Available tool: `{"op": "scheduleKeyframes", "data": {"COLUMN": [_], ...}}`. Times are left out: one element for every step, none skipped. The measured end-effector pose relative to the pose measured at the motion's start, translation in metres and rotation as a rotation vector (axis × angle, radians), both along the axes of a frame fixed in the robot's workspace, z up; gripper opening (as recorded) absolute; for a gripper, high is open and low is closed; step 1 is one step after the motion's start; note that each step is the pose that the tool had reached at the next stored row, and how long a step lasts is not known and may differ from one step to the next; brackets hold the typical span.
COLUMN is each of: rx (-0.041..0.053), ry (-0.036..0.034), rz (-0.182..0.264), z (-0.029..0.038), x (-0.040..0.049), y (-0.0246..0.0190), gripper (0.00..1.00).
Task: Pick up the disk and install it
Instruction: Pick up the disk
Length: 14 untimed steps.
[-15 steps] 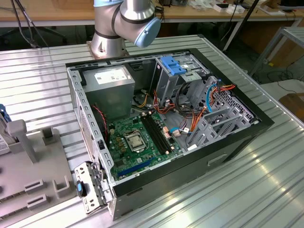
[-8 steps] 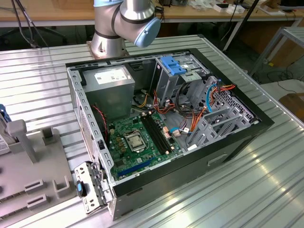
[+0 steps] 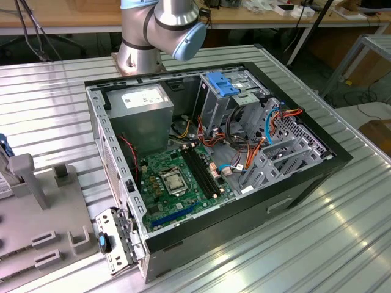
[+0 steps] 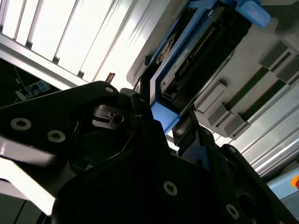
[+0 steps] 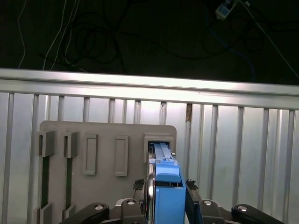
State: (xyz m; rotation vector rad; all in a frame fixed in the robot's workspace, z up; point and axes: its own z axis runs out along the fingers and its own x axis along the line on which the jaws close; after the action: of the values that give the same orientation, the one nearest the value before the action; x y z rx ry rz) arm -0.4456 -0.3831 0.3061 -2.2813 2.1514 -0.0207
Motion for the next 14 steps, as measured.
{"op": "scheduleKeyframes", "data": {"rx": [0.0, 0.0, -0.0001, -0.0001, 0.0, 0.0001, 0.0, 0.0, 0.0, 0.0, 0.0, 0.0, 0.0, 0.0], "ry": [0.0, 0.0, 0.0002, 0.0001, 0.0, -0.0001, 0.0, 0.0, 0.0, 0.0, 0.0, 0.0, 0.0, 0.0], "rz": [0.0, 0.0, 0.0, 0.0, 0.0, 0.0, 0.0, 0.0, 0.0, 0.0, 0.0, 0.0, 0.0, 0.0], "z": [0.0, 0.0, 0.0001, 0.0001, 0.0, 0.0, 0.0, 0.0, 0.0, 0.0, 0.0, 0.0, 0.0, 0.0], "x": [0.0, 0.0, 0.0, 0.0, 0.0, 0.0, 0.0, 0.0, 0.0, 0.0, 0.0, 0.0, 0.0, 0.0], "y": [0.0, 0.0, -0.0002, -0.0008, -0.0013, -0.0013, -0.0014, -0.0015, -0.0016, -0.0017, -0.0017, -0.0018, -0.0019, -0.002], "gripper": [0.45, 0.45, 0.45, 0.45, 0.45, 0.45, 0.45, 0.45, 0.45, 0.45, 0.45, 0.45, 0.45, 0.45]}}
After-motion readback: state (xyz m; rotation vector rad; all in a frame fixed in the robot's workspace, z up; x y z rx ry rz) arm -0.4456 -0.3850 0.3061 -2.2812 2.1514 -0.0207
